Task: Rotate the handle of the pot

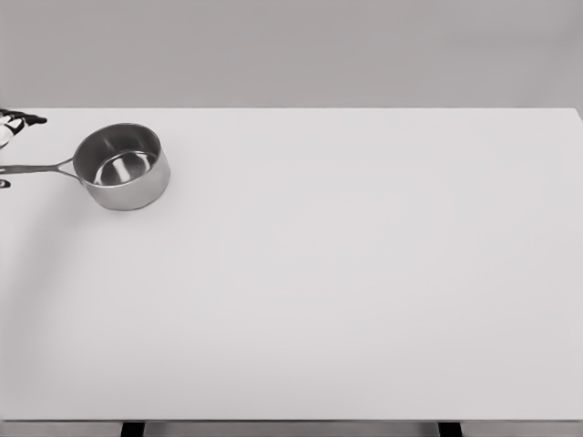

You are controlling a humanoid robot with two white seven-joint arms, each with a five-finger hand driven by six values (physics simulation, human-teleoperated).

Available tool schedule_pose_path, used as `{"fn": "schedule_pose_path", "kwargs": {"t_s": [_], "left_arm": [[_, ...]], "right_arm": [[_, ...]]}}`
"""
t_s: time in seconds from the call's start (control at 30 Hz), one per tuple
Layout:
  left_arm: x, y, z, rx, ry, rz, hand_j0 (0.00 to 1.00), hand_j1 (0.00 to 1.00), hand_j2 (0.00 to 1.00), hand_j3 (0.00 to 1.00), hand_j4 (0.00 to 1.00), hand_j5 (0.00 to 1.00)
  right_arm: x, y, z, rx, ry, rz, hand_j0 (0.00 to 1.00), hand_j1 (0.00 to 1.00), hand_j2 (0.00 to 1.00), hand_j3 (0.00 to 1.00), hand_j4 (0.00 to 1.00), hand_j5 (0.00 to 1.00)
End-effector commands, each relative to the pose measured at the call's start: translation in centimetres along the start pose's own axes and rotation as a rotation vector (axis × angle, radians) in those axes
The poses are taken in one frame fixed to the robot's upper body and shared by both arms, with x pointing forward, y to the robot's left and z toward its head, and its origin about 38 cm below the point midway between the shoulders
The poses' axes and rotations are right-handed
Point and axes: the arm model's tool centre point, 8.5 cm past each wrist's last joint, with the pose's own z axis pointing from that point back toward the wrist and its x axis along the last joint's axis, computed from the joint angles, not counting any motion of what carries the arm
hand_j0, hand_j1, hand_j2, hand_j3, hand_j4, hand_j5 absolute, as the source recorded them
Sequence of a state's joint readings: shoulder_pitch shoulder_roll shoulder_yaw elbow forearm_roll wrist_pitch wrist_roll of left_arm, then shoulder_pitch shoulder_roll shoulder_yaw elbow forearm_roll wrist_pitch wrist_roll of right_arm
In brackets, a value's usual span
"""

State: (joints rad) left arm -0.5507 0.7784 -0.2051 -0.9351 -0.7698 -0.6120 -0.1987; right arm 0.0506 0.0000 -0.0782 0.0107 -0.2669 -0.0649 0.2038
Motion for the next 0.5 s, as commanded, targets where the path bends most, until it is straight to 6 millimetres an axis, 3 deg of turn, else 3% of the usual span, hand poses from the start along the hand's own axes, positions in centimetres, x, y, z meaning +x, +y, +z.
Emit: {"fn": "schedule_pose_path", "kwargs": {"t_s": [0.0,0.47], "left_arm": [[0.0,-0.2,0.0,0.002,0.003,0.012,1.00,1.00,1.00,1.00,1.00,1.00],[-1.2,0.4,-0.2,0.011,0.037,0.036,1.00,1.00,1.00,1.00,1.00,1.00]], "right_arm": [[0.0,0.0,0.0,0.000,-0.001,0.000,1.00,1.00,1.00,1.00,1.00,1.00],[0.0,0.0,0.0,0.000,-0.001,0.000,1.00,1.00,1.00,1.00,1.00,1.00]]}}
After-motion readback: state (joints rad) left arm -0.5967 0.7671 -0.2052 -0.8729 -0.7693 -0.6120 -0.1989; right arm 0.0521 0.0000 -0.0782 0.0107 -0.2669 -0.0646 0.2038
